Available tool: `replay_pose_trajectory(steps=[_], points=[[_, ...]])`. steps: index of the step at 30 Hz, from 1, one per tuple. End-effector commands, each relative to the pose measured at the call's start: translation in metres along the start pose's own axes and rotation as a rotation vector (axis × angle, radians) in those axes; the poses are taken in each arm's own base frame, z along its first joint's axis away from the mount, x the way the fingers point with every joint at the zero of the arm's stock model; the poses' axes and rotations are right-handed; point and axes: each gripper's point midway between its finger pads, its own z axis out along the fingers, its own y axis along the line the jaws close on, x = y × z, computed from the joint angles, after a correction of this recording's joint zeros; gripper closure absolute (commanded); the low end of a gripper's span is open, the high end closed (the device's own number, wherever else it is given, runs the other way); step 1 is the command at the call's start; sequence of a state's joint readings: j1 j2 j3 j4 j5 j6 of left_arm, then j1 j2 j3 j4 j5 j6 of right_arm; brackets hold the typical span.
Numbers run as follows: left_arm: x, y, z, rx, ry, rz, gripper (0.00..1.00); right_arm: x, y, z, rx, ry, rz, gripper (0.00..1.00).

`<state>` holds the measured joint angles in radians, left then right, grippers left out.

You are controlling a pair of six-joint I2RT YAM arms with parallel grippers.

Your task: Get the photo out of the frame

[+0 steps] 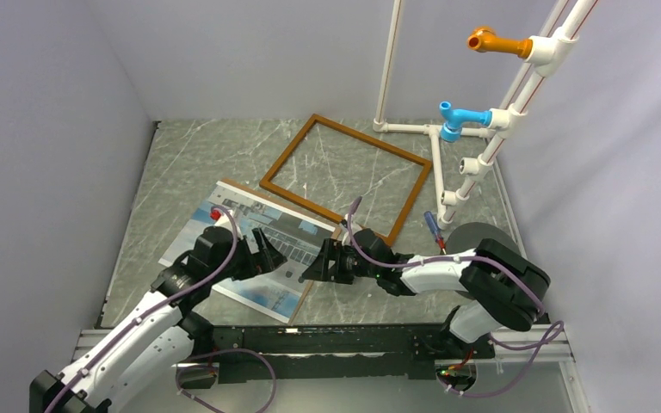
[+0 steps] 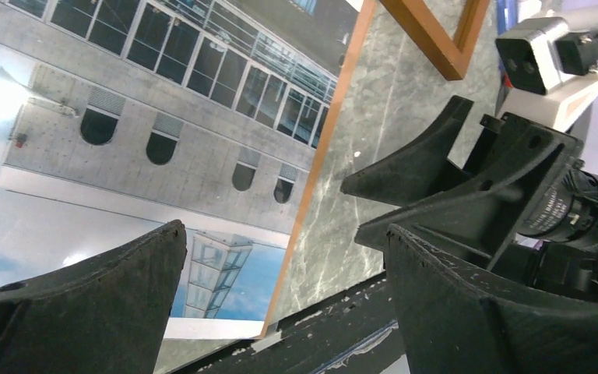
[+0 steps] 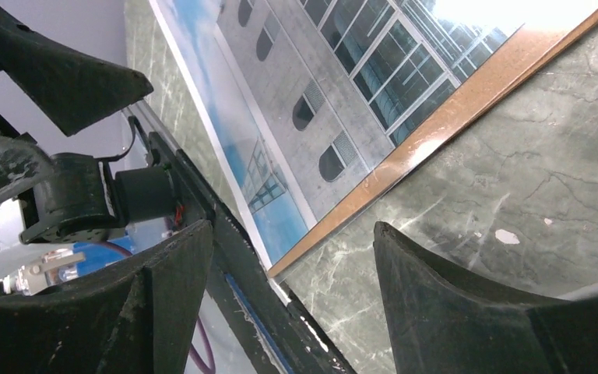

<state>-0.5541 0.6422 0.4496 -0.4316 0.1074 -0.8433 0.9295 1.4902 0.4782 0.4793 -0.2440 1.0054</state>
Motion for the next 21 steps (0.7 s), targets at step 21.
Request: replay_pose_trajectory(steps=[21], points=[[0.028, 0.044, 0.03, -0.099, 0.071, -0.042, 0.01, 0.043, 0.015, 0.019, -0.208, 0.109, 0.163, 0.27]])
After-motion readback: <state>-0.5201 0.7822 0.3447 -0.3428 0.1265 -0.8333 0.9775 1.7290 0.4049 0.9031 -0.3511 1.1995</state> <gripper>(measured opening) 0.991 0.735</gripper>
